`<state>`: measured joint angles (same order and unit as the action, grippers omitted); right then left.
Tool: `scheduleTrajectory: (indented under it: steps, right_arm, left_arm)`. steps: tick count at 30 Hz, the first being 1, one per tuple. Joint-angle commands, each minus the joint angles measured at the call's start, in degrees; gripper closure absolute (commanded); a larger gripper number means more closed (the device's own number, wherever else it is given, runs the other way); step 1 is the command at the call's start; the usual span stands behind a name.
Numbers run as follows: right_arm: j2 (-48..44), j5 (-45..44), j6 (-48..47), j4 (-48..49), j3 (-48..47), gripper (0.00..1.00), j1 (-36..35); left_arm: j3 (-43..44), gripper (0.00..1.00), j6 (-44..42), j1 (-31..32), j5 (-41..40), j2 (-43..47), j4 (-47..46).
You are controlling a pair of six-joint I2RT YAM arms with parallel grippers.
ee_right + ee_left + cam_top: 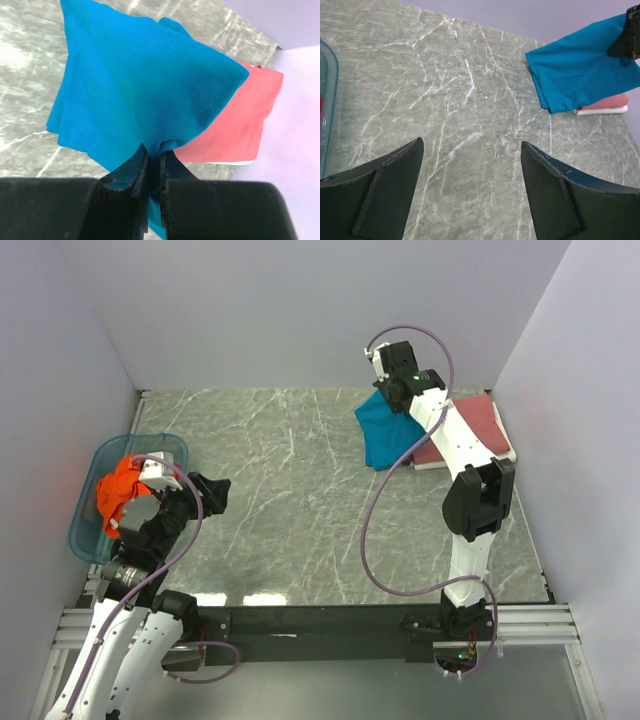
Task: Fold and stack the t-shirts
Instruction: Neatly place the folded tshirt to the corner
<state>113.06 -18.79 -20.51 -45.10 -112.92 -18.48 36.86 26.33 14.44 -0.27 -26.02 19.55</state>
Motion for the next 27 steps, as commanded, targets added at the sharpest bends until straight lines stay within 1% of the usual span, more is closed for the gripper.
scheduleTrajectory:
  steps: [1,9,27]
  right_arm:
    - [-3.37,-2.22,-1.72,1.95,-1.69,1.00,1.17]
    - [-5.30,-2.49,-3.22,2.04,-0.63,1.00,3.62]
    - [-10.22,-1.17,-4.80,2.04,0.69,1.00,6.70]
  left_arm:
    - [-0.04,0.16,-0.93,-0.11,1.06,0.18,-2.41]
    - [-0.04,0.16,-0.93,-0.11,1.24,0.27,-2.41]
    - [-0.12,0.16,-1.10,-0.11,1.59,-0.17,-2.50]
